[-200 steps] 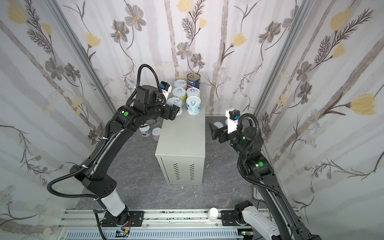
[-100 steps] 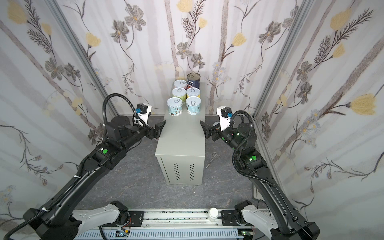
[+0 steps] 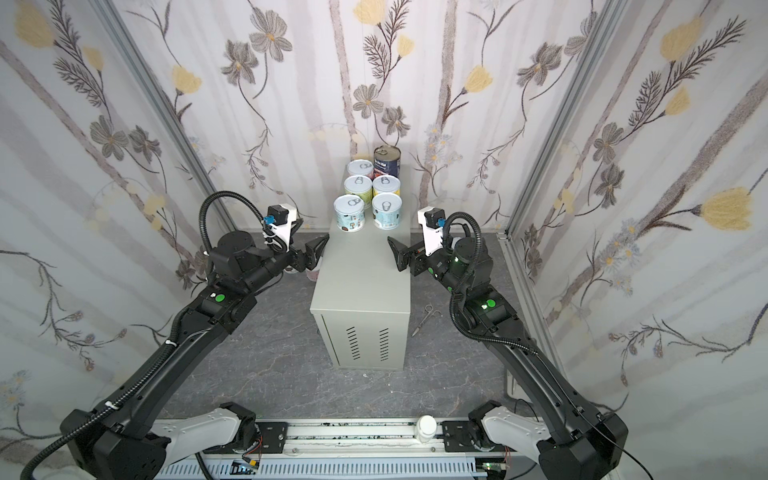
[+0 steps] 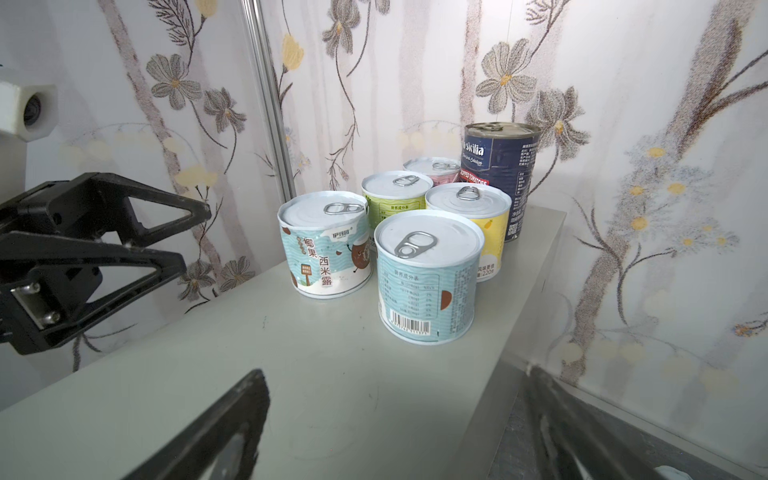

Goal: Place and organize the canned foods onto the counter
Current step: 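Carry the light-blue can over the cabinet top while the right gripper approaches the cans, then lower the light-blue can onto the cabinet top in front of the green can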

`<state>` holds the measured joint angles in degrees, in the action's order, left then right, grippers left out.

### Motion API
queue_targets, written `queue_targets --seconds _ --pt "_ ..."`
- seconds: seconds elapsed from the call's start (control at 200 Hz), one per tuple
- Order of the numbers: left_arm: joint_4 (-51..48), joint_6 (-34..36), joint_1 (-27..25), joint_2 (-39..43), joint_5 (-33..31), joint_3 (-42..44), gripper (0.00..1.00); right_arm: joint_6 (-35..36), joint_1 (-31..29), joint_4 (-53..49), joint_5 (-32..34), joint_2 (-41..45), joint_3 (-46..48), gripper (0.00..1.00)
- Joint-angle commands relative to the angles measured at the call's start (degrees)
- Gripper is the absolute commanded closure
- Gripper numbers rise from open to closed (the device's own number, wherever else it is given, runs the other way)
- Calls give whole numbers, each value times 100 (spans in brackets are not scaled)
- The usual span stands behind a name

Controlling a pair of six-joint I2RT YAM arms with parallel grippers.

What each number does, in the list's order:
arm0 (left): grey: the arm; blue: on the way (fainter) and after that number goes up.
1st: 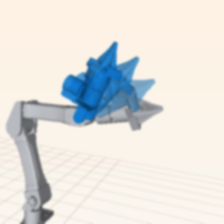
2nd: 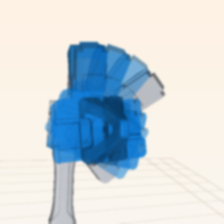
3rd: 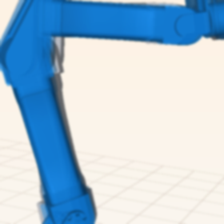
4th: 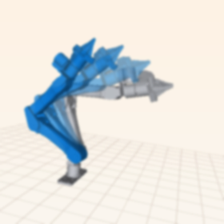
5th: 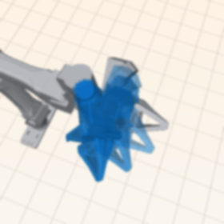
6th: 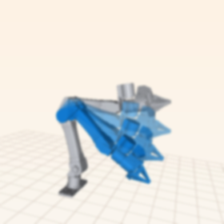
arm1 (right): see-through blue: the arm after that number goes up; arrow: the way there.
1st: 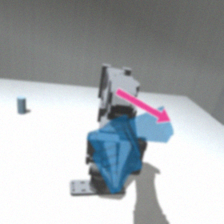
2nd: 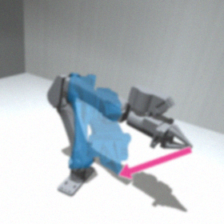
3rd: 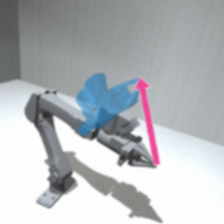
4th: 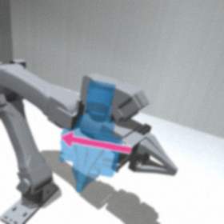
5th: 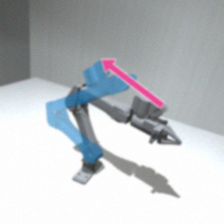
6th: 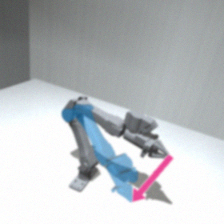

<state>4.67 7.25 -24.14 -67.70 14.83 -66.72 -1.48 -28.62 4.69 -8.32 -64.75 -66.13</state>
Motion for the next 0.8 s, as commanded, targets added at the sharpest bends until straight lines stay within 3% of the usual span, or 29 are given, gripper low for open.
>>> queue_targets --seconds 0.0,0.794 --pt "509 61 48 -127 362 -14 17 -20 -43 223 169 -94 -127 5" --pt "511 453 116 -1252 1005 -879 23 200 -96 419 515 -661 -322 4"
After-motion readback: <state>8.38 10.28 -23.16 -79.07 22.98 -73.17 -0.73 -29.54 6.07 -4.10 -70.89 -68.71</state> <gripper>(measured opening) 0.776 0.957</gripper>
